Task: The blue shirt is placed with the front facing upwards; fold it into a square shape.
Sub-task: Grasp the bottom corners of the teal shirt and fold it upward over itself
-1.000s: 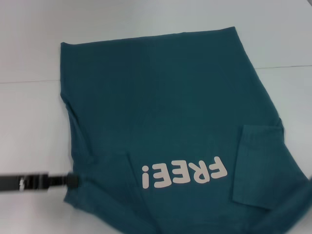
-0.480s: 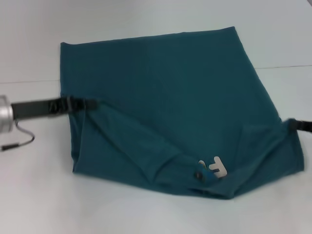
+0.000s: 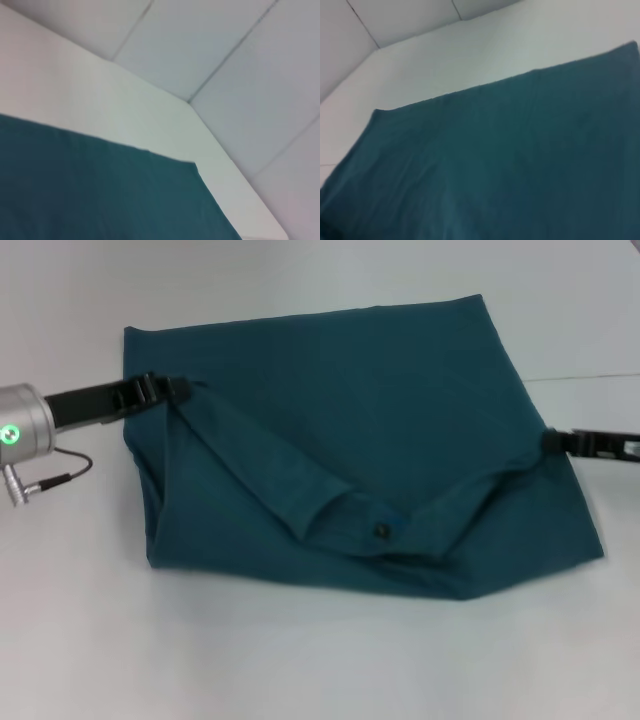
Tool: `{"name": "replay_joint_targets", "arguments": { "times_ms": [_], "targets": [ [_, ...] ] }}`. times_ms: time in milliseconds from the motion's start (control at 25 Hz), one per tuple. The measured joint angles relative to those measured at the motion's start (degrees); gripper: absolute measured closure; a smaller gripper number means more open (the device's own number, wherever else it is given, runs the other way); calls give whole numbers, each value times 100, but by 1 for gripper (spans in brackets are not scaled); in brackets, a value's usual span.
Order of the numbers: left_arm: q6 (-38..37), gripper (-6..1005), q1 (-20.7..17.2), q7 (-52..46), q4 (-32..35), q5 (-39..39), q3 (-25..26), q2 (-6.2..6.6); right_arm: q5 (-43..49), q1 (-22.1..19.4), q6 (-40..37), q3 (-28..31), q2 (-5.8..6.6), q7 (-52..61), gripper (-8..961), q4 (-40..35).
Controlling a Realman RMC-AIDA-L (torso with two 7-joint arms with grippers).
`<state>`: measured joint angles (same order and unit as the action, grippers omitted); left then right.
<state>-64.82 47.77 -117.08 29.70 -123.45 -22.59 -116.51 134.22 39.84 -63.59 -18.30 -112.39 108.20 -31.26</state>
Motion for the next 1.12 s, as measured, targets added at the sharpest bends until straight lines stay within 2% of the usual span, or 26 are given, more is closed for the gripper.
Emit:
{"name": "replay_joint_targets", "arguments": {
  "times_ms": [240, 480, 720, 920, 1120],
  "targets": [
    [513, 998, 122, 131, -81, 262, -8, -4, -2, 409, 636, -375, -8, 75, 922, 31],
    [966, 999, 264, 221, -98, 434, -9, 23, -2, 748, 1023, -550, 127, 203, 922, 204],
    [1387, 998, 434, 356, -138, 571, -9, 38, -1, 919, 1300, -604, 197, 333, 922, 237],
    [1781, 998, 479, 668, -391, 761, 2, -18, -2, 955, 1607, -612, 192, 309, 922, 445],
    [2114, 999, 425, 1206, -625, 1136, 12, -137, -16, 961, 2053, -613, 148, 156, 921, 750]
  ]
}}
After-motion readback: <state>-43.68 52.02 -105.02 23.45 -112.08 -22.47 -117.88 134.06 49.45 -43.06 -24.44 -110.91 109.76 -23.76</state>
